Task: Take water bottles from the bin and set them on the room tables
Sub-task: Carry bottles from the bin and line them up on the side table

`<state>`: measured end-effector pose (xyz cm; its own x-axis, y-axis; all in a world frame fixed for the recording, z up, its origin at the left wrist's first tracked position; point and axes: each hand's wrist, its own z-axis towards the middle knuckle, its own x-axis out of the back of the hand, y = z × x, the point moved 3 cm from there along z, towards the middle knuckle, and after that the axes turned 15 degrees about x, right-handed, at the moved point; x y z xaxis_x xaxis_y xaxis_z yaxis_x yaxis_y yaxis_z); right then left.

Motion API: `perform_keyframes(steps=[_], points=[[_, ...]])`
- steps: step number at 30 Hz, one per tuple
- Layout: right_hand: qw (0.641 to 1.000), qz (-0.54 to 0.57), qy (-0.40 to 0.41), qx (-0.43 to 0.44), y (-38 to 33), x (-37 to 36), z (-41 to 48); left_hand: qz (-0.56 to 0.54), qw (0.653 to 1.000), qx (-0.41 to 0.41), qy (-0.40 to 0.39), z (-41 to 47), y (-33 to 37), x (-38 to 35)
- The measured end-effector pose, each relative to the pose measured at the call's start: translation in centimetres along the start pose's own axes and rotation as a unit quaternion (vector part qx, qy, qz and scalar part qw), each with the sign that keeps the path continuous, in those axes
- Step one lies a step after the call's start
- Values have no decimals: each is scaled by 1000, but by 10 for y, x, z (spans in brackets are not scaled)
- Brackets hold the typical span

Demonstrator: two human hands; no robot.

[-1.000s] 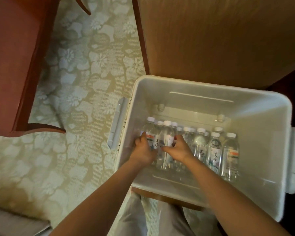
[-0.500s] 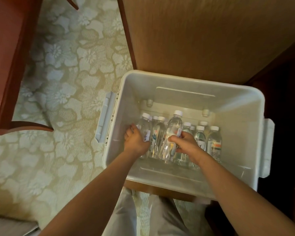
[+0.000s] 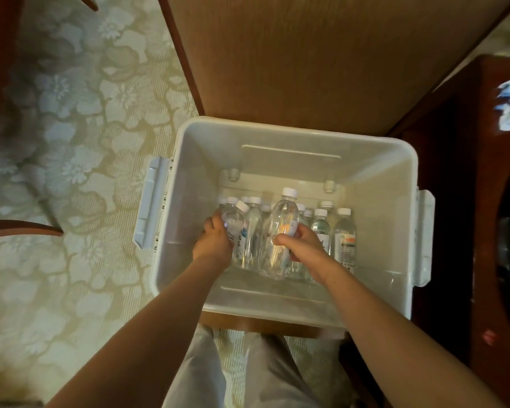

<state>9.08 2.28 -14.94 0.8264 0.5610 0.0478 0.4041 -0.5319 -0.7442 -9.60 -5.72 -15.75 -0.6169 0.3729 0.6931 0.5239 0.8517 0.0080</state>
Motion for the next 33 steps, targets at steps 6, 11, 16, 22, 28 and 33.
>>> perform_keyframes(steps=[6,11,16,22,28,33], points=[[999,37,1,9,-13,-3,-8,-153,987,-18,-55,-15,-5,14],[998,59,-9,34,-46,-14,-33,-344,933,-49,-93,-51,-7,51],[994,81,-16,78,-97,-29,-68,-461,874,-64,-139,-98,-19,101],[983,101,-54,144,-156,-72,-115,-540,821,-79,-166,-143,-66,159],[959,113,-151,212,-209,-156,-174,-639,739,-121,-173,-188,-150,212],[935,117,-215,255,-237,-249,-234,-732,618,-171,-229,-242,-247,242]])
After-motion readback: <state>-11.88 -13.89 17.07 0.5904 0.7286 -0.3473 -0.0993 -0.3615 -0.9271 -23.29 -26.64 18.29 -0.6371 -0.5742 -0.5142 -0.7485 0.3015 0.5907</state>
